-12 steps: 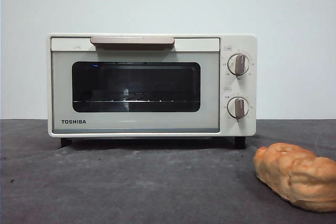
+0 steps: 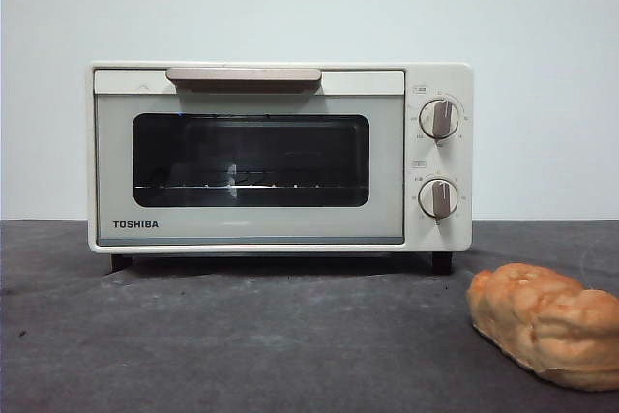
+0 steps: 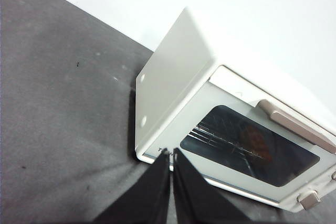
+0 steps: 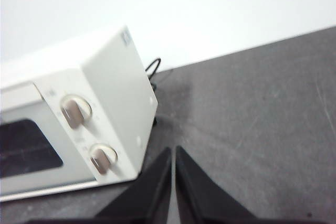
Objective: The left arm flap open the oven, the right arm pick bread and place it into oven, the left arm flap close the oven
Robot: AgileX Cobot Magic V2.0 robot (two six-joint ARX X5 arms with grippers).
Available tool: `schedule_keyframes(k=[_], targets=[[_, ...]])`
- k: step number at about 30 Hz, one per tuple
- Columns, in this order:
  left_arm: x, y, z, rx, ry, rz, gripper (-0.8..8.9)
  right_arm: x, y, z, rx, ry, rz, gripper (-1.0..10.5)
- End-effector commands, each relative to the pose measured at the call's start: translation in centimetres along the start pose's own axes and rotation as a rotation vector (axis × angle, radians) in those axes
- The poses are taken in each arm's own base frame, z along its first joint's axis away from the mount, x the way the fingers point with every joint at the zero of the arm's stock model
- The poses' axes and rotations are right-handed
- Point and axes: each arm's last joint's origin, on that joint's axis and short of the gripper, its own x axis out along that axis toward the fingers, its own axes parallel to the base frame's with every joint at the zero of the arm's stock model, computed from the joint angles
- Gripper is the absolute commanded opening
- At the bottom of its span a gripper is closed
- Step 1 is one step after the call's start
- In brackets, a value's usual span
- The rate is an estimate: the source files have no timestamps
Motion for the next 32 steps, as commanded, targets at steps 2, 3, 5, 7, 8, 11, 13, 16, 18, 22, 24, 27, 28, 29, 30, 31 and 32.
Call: schedule_keyframes(k=[2,3,5,7,8,11,13,16,18,22,24,27,28,29,30,31,32], targets=[[-0.5,-1.2,1.7,0.076,-0.002,0.003,0.16,-0.1,0.8,1.8,0.009,0.0,0.031,0.1],[-0.6,-1.5,2.1,0.094,0.005,0.007,0.16,0.0,0.9,2.3,0.009,0.008,0.036,0.1],[-0.8,-2.1,3.0,0.129,0.021,0.015,0.16,0.1,1.3,3.2,0.011,0.029,0.042,0.1],[-0.9,-2.7,3.9,0.173,0.042,0.024,0.16,0.4,1.7,4.1,0.012,0.061,0.053,0.1],[-1.0,-3.0,4.3,0.19,0.052,0.028,0.16,0.5,1.8,4.6,0.009,0.078,0.058,0.1],[-0.9,-3.9,5.6,0.249,0.106,0.037,0.16,0.9,2.3,5.8,-0.007,0.143,0.063,0.1],[-0.7,-4.3,6.4,0.285,0.156,0.042,0.16,1.3,2.6,6.6,-0.02,0.198,0.07,0.1],[-0.2,-4.8,7.3,0.325,0.239,0.047,0.16,1.8,2.9,7.4,-0.037,0.281,0.074,0.1],[0.2,-4.9,7.7,0.346,0.292,0.053,0.16,2.0,3.1,7.8,-0.049,0.34,0.076,0.1],[1.0,-5.2,8.2,0.38,0.406,0.037,0.16,2.4,3.2,8.2,-0.084,0.458,0.061,0.1],[1.3,-5.2,8.3,0.395,0.453,0.038,0.16,2.5,3.2,8.2,-0.097,0.515,0.052,0.1],[1.6,-5.3,8.3,0.41,0.503,0.033,0.16,2.7,3.1,8.1,-0.109,0.592,0.04,0.1],[1.6,-5.4,8.3,0.418,0.512,0.03,0.16,2.7,3.1,8.0,-0.105,0.608,0.036,0.1],[1.6,-5.4,8.3,0.421,0.515,0.028,0.16,2.8,3.1,7.9,-0.103,0.619,0.034,0.1],[1.6,-5.4,8.3,0.421,0.515,0.027,0.16,2.8,3.1,7.8,-0.101,0.625,0.032,0.1],[1.6,-5.4,8.3,0.422,0.514,0.026,0.16,2.8,3.1,7.8,-0.1,0.627,0.032,0.1],[1.6,-5.4,8.3,0.423,0.513,0.025,0.16,2.9,3.0,7.8,-0.1,0.628,0.032,0.1]])
